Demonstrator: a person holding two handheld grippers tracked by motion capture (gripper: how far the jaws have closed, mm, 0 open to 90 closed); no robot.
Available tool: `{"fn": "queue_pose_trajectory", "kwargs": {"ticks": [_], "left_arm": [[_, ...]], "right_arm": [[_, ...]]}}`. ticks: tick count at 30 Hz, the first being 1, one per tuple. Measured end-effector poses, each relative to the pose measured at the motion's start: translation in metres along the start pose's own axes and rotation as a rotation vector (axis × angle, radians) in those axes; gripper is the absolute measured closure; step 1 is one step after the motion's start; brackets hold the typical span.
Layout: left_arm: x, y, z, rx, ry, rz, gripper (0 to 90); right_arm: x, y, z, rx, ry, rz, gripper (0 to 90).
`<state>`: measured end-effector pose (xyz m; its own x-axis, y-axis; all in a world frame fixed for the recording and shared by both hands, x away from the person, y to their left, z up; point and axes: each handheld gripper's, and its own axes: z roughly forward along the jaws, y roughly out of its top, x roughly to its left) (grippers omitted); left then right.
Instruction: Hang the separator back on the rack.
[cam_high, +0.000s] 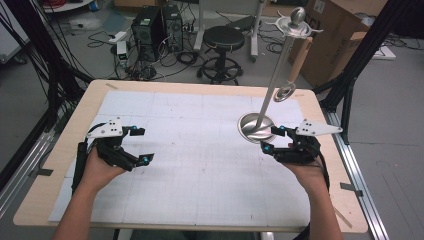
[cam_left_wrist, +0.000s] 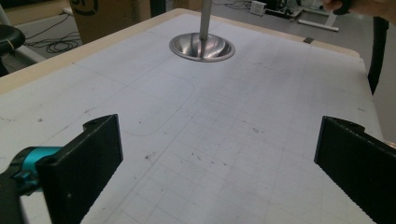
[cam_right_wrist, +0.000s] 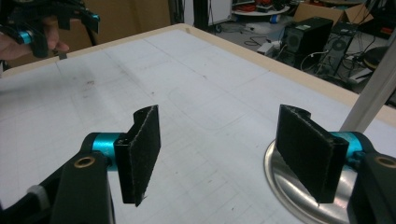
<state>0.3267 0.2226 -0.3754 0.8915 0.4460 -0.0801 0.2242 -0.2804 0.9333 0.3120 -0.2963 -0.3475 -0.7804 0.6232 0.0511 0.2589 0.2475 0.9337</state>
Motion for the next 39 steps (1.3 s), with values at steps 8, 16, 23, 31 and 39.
{"fn": "queue_pose_trajectory", "kwargs": {"ticks": [8,16,23,31,39], "left_arm": [[0.002,-0.003,0.003,0.009,0.003,-0.005,1.6],[0.001,-0.004,0.005,0.014,0.003,-0.013,1.6],[0.002,-0.005,0.009,0.028,0.004,-0.009,1.7],[0.003,-0.005,0.007,0.023,0.005,-0.008,1.6],[0.004,-0.006,0.008,0.026,0.008,-0.012,1.7]], "right_arm": [[-0.001,-0.022,0.007,0.03,0.003,0.027,26.9],[-0.005,-0.039,0.014,0.072,0.007,0.062,20.0],[-0.002,-0.04,0.02,0.083,0.011,0.042,18.9],[-0.001,-0.037,0.017,0.074,0.0,0.044,18.9],[-0.002,-0.038,0.018,0.083,0.007,0.052,18.9]]}}
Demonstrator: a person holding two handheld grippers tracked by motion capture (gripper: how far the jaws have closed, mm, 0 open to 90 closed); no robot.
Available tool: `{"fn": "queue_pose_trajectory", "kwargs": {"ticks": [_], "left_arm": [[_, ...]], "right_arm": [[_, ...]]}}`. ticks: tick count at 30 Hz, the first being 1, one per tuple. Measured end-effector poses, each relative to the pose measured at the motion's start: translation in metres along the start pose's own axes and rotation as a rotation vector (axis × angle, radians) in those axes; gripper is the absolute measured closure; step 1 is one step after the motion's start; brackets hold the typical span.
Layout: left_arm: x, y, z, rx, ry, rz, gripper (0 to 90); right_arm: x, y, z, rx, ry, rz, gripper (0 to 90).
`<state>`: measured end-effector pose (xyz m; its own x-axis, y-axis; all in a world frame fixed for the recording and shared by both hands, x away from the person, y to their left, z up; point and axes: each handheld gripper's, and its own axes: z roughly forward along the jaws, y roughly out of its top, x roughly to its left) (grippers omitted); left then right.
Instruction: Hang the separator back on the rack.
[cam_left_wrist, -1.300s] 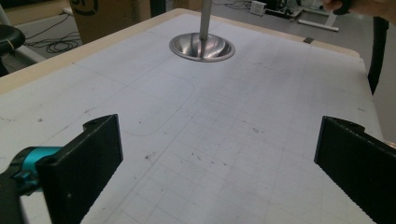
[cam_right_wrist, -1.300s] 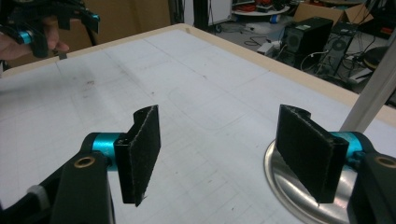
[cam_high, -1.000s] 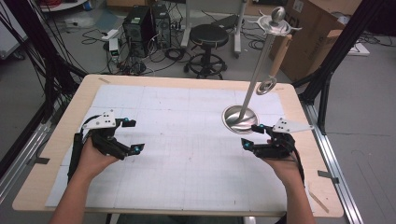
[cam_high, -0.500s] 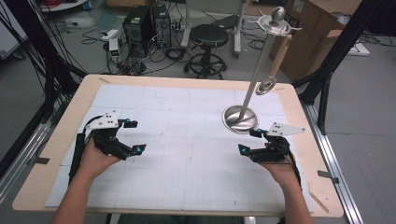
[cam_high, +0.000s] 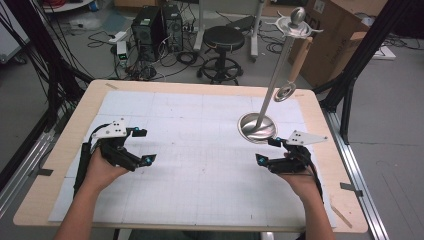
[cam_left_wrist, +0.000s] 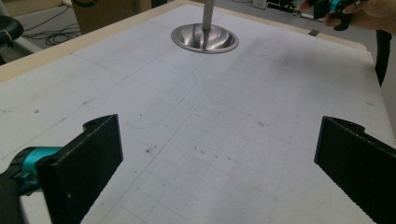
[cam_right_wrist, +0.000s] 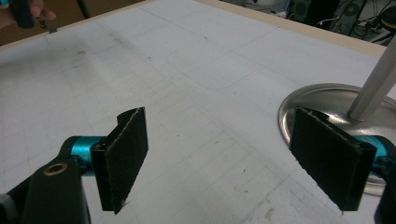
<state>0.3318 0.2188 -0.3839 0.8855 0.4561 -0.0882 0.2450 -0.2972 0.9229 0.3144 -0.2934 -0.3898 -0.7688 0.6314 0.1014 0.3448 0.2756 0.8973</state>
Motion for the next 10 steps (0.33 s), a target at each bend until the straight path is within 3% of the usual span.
{"fn": "queue_pose_trajectory", "kwargs": {"ticks": [10], "left_arm": [[-0.0003,0.0001,0.0025,0.005,-0.002,0.0,1.6]], "right_arm": [[-0.001,-0.0012,-0.0031,-0.002,-0.006,0.004,18.9]]}}
